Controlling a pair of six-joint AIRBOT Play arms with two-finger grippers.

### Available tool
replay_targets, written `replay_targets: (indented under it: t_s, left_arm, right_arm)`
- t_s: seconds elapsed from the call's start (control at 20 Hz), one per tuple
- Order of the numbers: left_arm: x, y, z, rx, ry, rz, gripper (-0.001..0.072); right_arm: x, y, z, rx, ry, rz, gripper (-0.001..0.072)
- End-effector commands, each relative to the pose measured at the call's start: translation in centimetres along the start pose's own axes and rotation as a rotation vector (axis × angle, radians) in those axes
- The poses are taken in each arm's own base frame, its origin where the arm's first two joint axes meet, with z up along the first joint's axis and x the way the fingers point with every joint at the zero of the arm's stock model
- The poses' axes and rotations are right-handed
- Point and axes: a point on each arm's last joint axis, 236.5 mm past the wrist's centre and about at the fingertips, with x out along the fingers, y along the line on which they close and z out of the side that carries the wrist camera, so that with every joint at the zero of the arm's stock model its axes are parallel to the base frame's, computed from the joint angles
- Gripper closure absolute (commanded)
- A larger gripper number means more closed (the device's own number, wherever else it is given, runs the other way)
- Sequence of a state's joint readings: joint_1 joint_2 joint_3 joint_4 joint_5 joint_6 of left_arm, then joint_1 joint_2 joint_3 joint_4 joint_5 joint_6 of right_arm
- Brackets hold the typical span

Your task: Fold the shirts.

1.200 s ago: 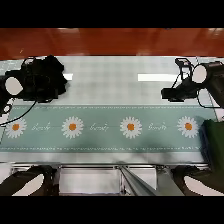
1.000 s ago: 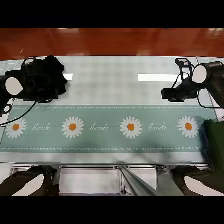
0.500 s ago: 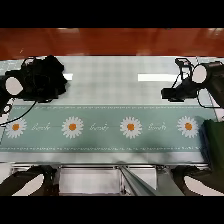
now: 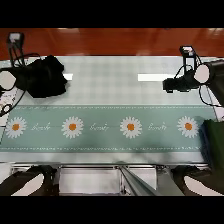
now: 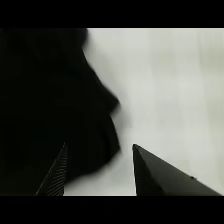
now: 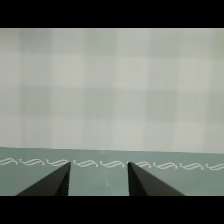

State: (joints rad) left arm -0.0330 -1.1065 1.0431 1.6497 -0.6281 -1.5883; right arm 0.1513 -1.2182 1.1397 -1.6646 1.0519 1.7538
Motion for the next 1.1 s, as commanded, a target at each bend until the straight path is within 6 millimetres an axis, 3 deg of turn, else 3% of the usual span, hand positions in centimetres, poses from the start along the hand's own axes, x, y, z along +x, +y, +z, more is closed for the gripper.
replay_targets:
  t_s: [0.0, 0.1, 0.2, 0.3, 0.4, 0.6, 0.75, 0.8, 0.85, 0.9, 0.95, 1.05]
  left_arm:
    - [0.3, 4.5, 6.3, 0.066, -0.209, 0.108, 0.0204]
    - [3.7, 7.7, 2.4, 0.022, -0.03, 0.15, 0.0204]
    - [6.6, 10.1, -2.9, -0.024, 0.2, 0.176, 0.0205]
    - [8.9, 12.0, -6.3, -0.061, 0.345, 0.192, 0.0205]
    - [11.3, 13.0, -8.2, -0.079, 0.416, 0.196, 0.0205]
    - [15.2, 13.1, -11.2, -0.092, 0.543, 0.182, 0.0205]
    - [16.0, 12.9, -13.2, -0.103, 0.648, 0.174, 0.0209]
    - [15.8, 12.7, -13.6, -0.105, 0.68, 0.172, 0.03]
    - [15.4, 12.7, -13.8, -0.109, 0.709, 0.171, 0.0522]
    - [14.9, 12.7, -13.6, -0.114, 0.721, 0.171, 0.0683]
    - [14.3, 12.6, -12.7, -0.124, 0.718, 0.167, 0.0683]
    - [13.0, 11.2, -8.2, -0.187, 0.612, 0.11, 0.0684]
  right_arm:
    - [-1.3, -0.6, -0.7, -0.03, -0.021, -0.013, 0.0296]
    - [-1.8, -0.6, -1.8, -0.026, -0.021, -0.006, 0.0297]
    - [-1.8, -0.6, -3.0, -0.022, -0.011, -0.001, 0.0297]
    - [-1.5, -0.3, -3.8, -0.016, 0.008, 0.011, 0.0297]
    - [-1.3, 0.1, -3.9, -0.008, 0.009, 0.029, 0.0302]
    - [-1.3, 0.3, -3.9, 0.0, 0.01, 0.038, 0.0303]
    - [-1.3, 0.6, -3.8, 0.006, 0.007, 0.048, 0.0303]
    - [-1.3, 0.7, -3.7, 0.009, 0.004, 0.055, 0.0303]
    - [-1.3, 0.9, -3.7, 0.013, 0.002, 0.061, 0.0303]
    - [-1.4, 1.0, -3.7, 0.016, 0.002, 0.065, 0.0303]
    - [-1.4, 1.2, -3.7, 0.02, 0.004, 0.074, 0.0303]
    - [-1.7, 1.6, -3.8, 0.028, 0.002, 0.094, 0.0303]
